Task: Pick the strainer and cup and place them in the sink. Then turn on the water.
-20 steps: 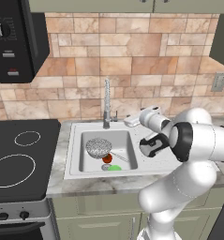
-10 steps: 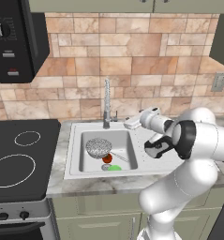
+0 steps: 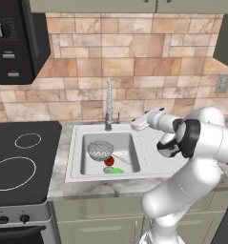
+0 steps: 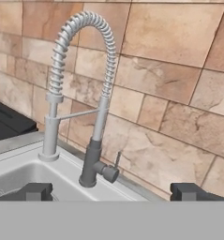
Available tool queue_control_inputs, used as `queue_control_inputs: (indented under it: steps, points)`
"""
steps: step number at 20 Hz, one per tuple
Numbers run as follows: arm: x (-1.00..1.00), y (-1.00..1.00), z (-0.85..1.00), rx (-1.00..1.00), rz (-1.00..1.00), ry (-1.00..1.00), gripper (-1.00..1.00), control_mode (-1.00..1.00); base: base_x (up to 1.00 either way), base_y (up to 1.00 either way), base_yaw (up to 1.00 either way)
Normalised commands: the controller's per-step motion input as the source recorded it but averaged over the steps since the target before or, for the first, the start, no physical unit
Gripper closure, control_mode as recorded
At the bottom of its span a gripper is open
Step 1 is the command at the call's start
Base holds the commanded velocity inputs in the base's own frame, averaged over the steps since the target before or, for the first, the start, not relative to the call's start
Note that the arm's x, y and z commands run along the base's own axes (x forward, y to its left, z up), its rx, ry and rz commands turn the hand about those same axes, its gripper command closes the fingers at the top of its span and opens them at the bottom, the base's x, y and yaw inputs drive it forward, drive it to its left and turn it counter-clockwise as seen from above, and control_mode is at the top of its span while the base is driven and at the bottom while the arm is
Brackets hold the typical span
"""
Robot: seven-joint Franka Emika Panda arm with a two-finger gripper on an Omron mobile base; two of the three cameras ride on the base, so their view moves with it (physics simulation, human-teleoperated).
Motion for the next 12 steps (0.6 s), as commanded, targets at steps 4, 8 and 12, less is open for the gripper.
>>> queue_control_inputs:
  steps: [4, 8, 12]
  points:
    - [0.03, 0.00, -0.04, 0.00, 0.00, 0.00, -1.00, -1.00, 0.00, 0.00, 0.00]
    - [0.05, 0.00, -0.07, 0.00, 0.00, 0.00, -1.00, -1.00, 0.00, 0.00, 0.00]
    - [0.00, 0.00, -0.11, 0.00, 0.00, 0.00, -1.00, -1.00, 0.00, 0.00, 0.00]
